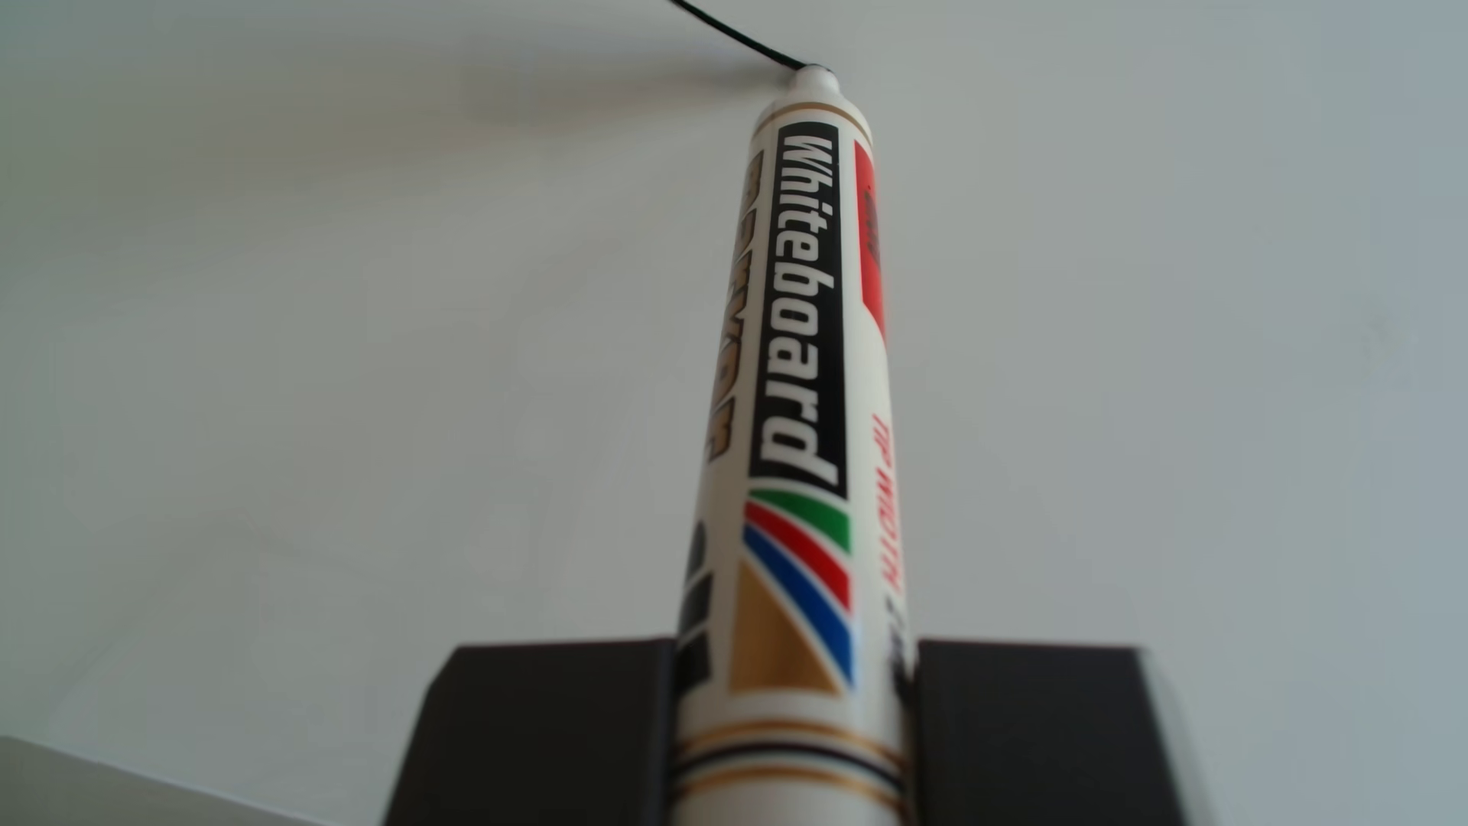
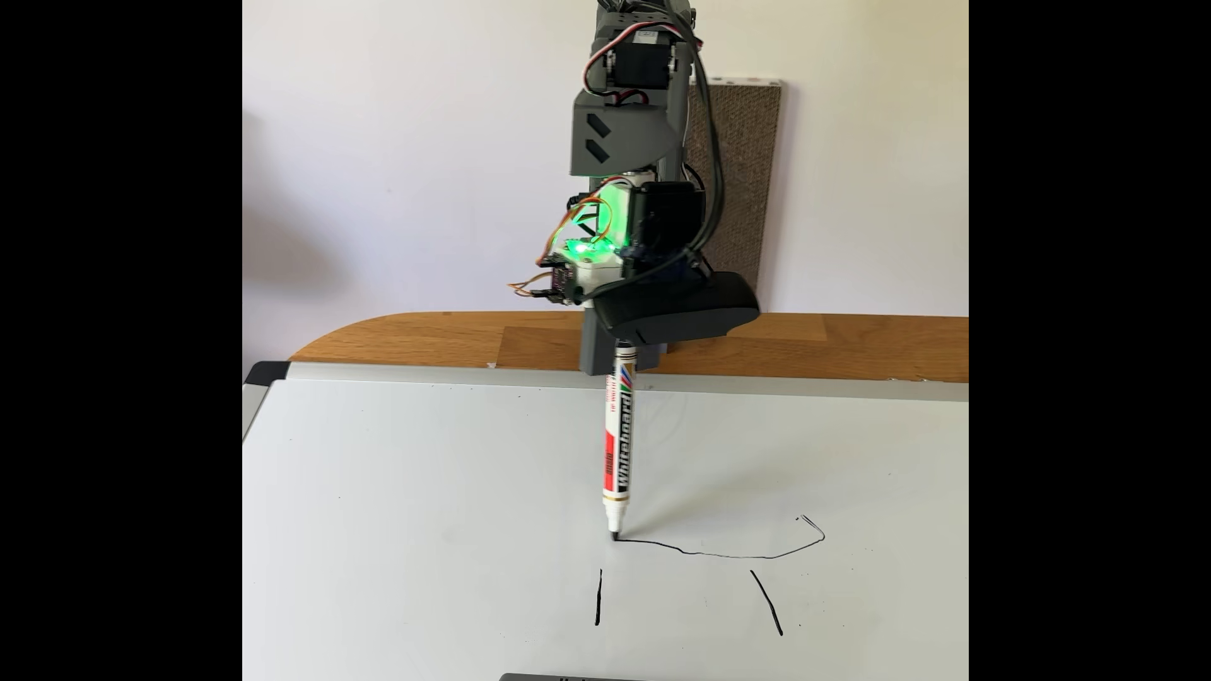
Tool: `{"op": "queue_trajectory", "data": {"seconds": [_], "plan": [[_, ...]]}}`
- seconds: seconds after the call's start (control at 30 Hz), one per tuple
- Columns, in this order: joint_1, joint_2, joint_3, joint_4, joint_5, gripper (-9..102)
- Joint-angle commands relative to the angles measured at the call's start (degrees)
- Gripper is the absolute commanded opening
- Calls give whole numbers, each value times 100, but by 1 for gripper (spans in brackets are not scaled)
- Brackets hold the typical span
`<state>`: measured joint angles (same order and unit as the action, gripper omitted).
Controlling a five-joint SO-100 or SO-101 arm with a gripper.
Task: Draw a face
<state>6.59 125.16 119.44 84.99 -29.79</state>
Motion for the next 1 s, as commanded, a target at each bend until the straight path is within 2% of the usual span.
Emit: {"op": "queue_trajectory", "data": {"seconds": [0.0,0.7,0.97], "plan": [[149,70,-360,-53,-132,-1],[914,70,-352,-53,-580,-1],[844,123,-1151,88,-501,-1]]}}
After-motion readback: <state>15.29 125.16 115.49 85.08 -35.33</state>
